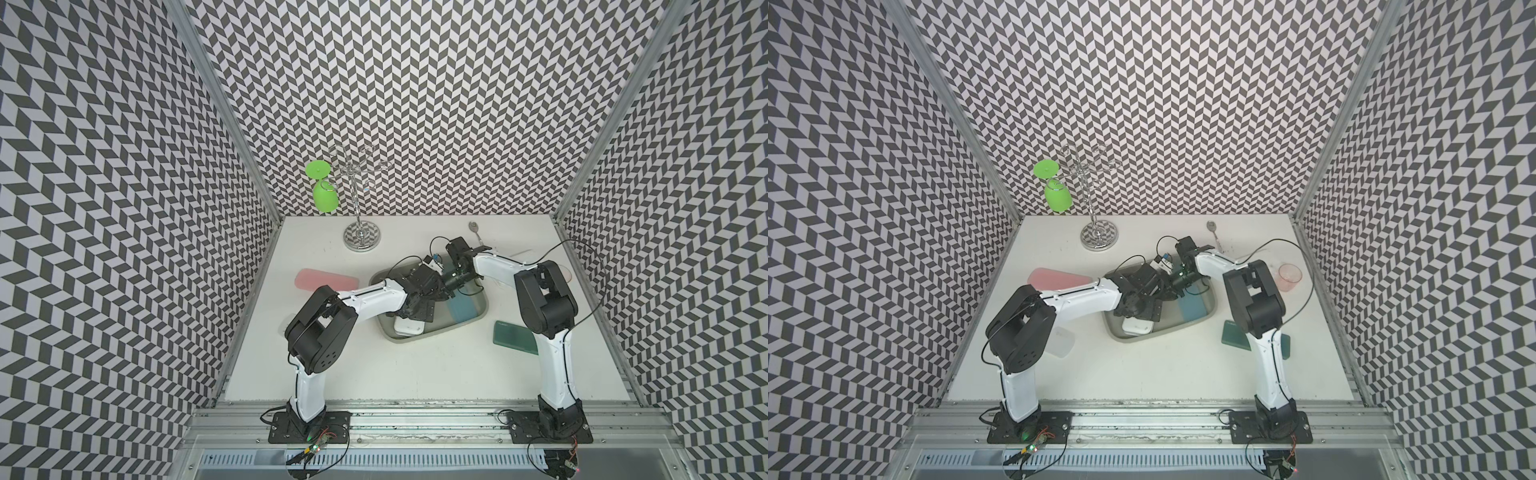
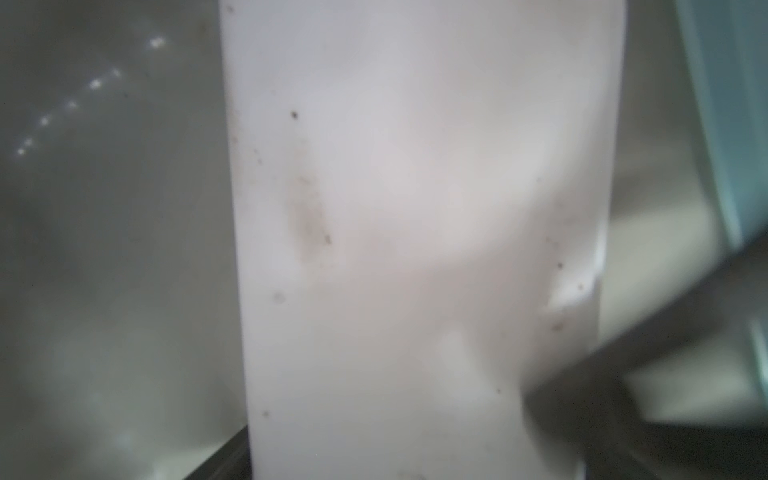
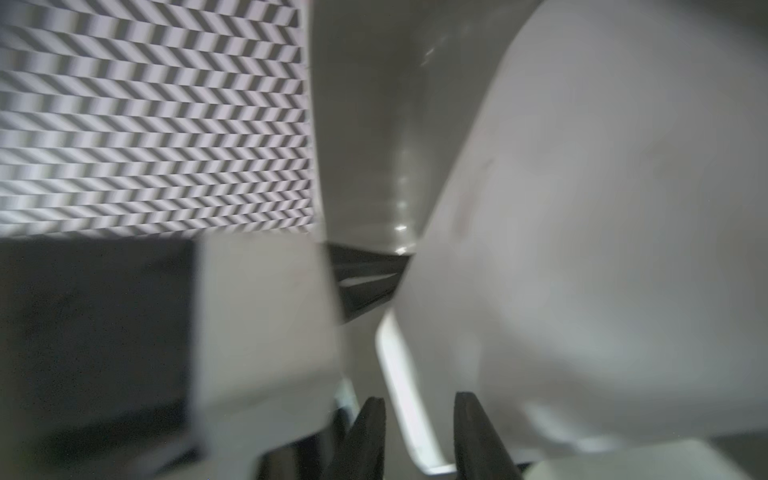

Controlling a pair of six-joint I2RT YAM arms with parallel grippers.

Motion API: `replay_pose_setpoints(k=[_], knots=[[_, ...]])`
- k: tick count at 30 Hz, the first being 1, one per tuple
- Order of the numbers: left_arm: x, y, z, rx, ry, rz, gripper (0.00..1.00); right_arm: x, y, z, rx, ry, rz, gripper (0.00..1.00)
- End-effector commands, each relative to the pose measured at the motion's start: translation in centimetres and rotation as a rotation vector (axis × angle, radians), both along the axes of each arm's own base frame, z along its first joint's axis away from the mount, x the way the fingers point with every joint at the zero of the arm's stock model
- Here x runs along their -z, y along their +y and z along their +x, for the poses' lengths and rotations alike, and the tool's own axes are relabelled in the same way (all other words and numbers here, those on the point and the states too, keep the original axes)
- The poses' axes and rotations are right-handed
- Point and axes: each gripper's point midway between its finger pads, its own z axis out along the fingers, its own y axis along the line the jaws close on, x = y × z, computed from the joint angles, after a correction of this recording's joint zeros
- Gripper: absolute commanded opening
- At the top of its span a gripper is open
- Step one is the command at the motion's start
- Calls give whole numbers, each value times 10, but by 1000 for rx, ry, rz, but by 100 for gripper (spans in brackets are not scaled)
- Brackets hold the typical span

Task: Put the pencil case into the storage box
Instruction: Place the pencil case at the storage box.

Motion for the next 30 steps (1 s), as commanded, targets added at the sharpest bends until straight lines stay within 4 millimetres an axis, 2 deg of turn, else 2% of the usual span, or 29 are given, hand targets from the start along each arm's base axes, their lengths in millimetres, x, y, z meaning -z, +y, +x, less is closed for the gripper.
replay_pose_setpoints(k=[1, 6, 11, 14, 22, 26, 30], knots=[[-82, -16, 3, 63, -145, -124, 100, 61, -41, 34, 88, -51, -209, 32], [-97, -10, -7, 106, -160, -124, 100, 60, -43, 50, 98, -64, -220, 32], [-111, 3, -6, 52, -194, -107, 100, 48, -39, 53, 90, -79, -196, 32], [-120, 12, -1, 4, -213, -116, 100, 27, -35, 55, 85, -117, -156, 32], [-149, 26, 12, -70, -267, -105, 100, -49, -29, 59, 99, -249, -100, 34], [-157, 57, 19, -152, -258, -84, 100, -70, -38, 57, 119, -310, -145, 39], [-157, 103, 29, -262, -248, -110, 100, -82, -48, 59, 148, -382, -202, 52]])
